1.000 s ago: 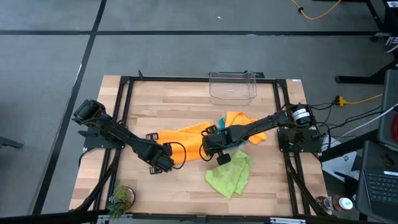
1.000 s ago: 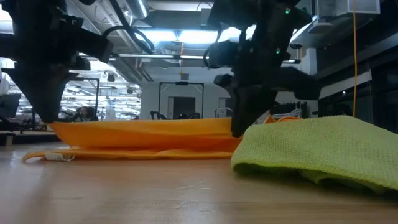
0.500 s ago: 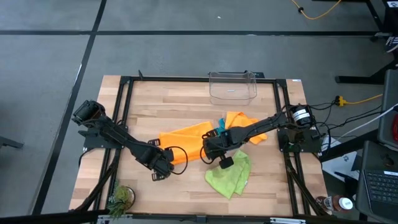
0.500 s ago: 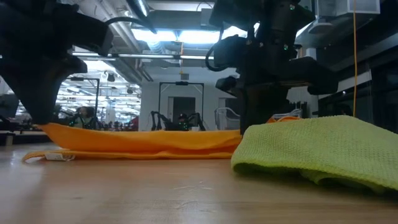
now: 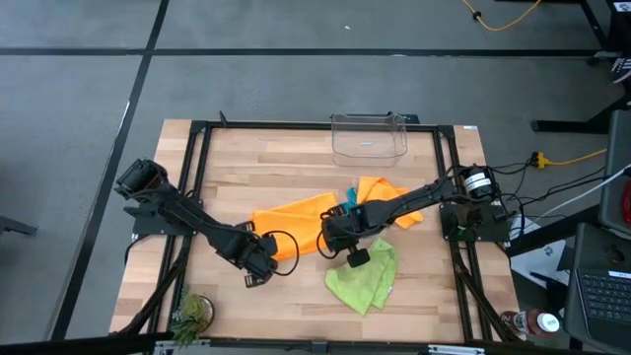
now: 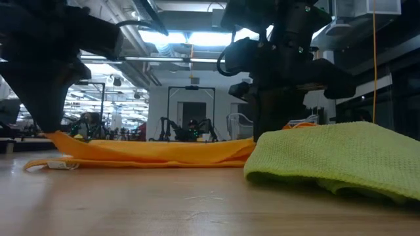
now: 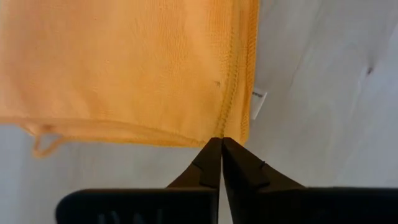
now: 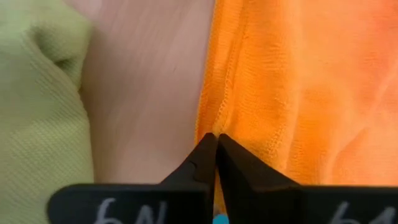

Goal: Fold microfiber towels
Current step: Fold the left yellow microfiber cloth

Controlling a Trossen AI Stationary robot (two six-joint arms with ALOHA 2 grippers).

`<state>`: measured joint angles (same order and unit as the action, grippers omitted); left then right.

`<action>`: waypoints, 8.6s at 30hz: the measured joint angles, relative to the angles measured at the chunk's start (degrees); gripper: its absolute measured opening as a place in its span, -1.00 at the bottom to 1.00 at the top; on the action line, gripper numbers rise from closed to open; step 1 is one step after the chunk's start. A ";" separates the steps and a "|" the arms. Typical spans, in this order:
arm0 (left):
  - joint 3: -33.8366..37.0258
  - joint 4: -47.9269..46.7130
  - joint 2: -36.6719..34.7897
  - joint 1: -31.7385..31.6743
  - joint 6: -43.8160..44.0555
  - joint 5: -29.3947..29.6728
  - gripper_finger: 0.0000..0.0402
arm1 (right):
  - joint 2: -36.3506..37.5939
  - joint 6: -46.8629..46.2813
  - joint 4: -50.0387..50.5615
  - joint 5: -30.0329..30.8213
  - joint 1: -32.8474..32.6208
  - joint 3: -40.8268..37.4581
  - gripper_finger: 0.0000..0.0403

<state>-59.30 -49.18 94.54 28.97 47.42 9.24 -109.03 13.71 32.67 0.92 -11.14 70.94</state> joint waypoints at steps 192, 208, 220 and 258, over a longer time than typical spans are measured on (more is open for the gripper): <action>-4.31 -25.74 16.16 -7.16 36.53 -11.01 -1.00 | 20.90 -14.64 -9.27 9.61 19.06 -13.22 -0.61; -4.42 -12.19 17.05 -16.22 9.49 10.54 -1.00 | 20.90 -13.14 -9.20 9.38 19.06 -13.22 -0.61; -4.47 2.43 14.53 -16.85 -12.67 14.85 -1.00 | 20.90 -10.40 -9.22 7.14 19.06 -13.22 -0.61; 32.80 6.84 -33.09 -23.04 32.72 3.60 -0.97 | 21.77 -11.49 -8.94 -1.07 18.01 -13.22 -0.61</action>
<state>-26.51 -42.33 61.45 5.93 80.14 12.84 -87.26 2.22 23.73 -0.14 6.87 57.71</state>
